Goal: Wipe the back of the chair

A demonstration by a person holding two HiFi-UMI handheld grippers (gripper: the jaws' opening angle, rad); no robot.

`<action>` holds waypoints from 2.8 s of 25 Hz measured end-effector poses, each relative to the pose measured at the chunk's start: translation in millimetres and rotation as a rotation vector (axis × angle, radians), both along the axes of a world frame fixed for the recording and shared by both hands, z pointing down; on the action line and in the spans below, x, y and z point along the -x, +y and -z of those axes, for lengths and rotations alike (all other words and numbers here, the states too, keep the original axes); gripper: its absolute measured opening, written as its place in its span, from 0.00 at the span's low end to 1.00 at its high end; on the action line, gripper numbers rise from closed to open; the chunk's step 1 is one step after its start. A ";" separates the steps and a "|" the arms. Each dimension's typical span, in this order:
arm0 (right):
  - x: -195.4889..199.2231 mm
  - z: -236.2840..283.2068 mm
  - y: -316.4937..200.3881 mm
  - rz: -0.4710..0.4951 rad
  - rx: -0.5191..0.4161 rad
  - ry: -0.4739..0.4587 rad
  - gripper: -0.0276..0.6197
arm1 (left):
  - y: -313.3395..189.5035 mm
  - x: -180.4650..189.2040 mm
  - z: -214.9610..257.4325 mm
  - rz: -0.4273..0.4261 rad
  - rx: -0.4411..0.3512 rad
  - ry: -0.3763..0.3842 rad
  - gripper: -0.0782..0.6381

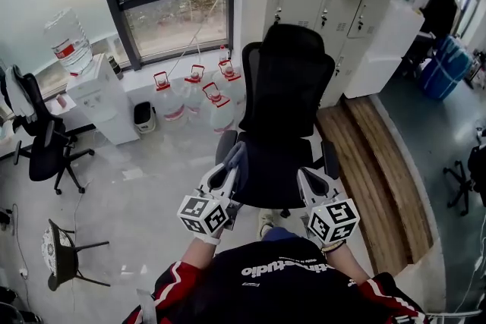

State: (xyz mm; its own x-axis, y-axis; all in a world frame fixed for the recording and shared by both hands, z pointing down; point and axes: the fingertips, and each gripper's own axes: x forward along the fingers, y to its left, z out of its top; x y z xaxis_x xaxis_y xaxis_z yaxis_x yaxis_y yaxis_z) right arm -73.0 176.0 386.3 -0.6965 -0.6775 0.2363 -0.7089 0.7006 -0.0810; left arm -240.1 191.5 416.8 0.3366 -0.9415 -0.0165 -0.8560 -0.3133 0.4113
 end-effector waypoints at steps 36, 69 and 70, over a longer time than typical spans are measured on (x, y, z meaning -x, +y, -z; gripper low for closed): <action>-6.2 -46.7 -407.6 0.200 0.111 -0.109 0.06 | -495.7 45.1 -63.7 0.207 0.092 -0.186 0.19; -53.6 -83.5 -486.3 -0.023 0.170 -0.046 0.07 | -713.3 118.9 -207.3 0.320 0.307 -0.228 0.19; -55.7 -84.3 -487.6 -0.031 0.173 -0.049 0.07 | -717.6 111.8 -208.4 0.308 0.307 -0.225 0.19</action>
State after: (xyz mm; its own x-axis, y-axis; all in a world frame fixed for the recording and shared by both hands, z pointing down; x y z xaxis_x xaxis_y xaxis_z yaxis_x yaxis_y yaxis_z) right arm -17.3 -311.6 470.5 -0.6899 -0.6508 0.3171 -0.7219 0.6514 -0.2337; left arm -351.9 -526.0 625.2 0.0045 -0.9478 0.3188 -0.9681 0.0757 0.2388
